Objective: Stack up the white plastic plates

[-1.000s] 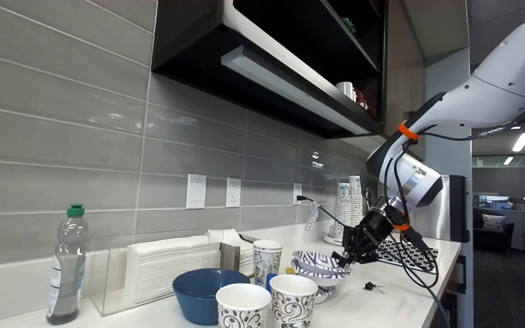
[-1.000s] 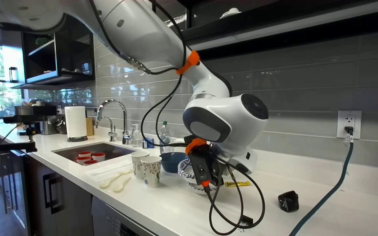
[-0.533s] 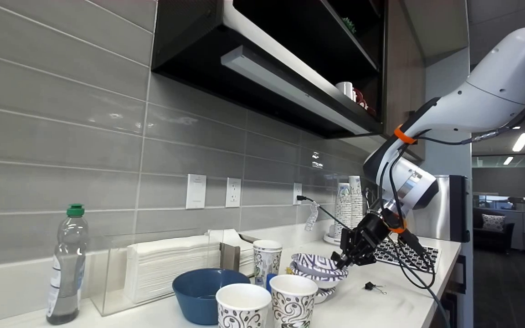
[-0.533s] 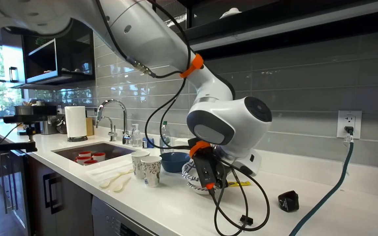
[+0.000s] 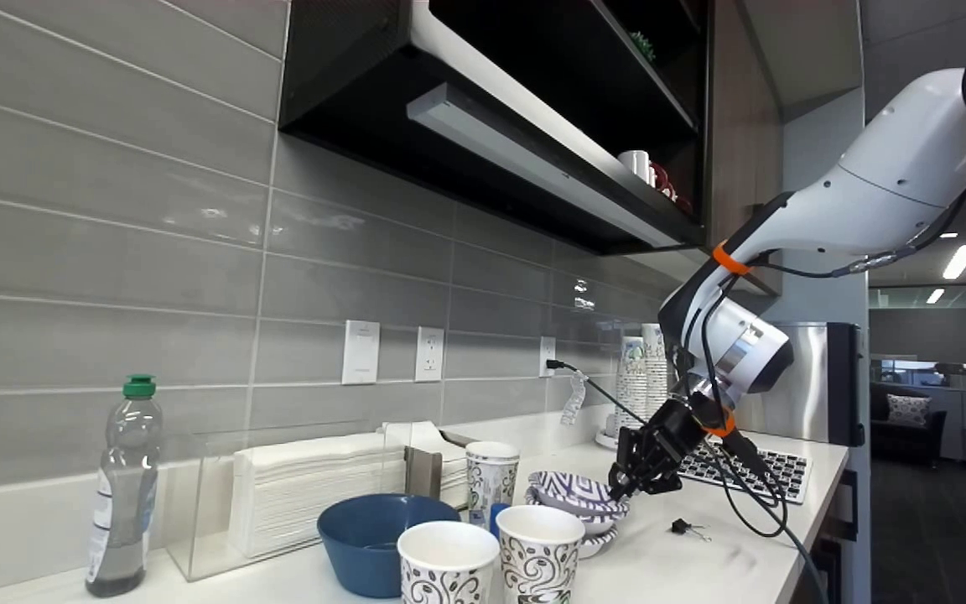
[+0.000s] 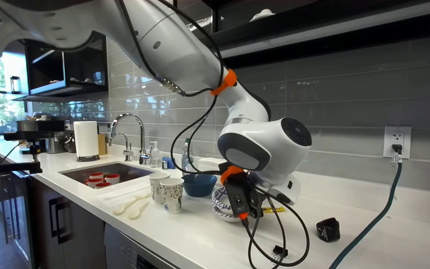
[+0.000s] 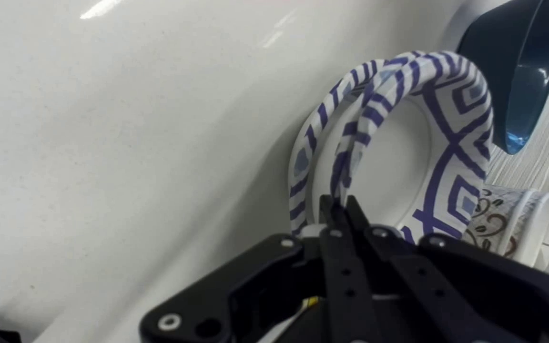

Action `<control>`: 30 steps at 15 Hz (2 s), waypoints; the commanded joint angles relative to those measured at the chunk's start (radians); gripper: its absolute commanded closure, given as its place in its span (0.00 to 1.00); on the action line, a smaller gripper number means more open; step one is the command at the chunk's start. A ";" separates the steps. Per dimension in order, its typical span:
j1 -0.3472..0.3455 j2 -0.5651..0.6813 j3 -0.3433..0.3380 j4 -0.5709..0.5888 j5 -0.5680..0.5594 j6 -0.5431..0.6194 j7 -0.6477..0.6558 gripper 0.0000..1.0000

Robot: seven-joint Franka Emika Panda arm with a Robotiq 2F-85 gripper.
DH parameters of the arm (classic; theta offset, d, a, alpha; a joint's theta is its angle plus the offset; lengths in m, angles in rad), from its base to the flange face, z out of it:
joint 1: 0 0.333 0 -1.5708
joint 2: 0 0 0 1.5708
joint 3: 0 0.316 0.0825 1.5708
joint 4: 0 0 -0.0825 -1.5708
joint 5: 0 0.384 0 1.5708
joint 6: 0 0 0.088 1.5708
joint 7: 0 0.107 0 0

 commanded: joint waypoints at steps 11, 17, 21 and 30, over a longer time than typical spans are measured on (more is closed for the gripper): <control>0.009 0.022 -0.011 0.000 -0.069 0.065 0.042 0.99; -0.001 -0.018 -0.019 -0.035 -0.164 0.104 0.093 0.72; 0.004 -0.086 -0.016 -0.076 -0.211 0.112 0.112 0.50; 0.070 -0.325 0.004 -0.236 -0.456 0.217 0.154 0.00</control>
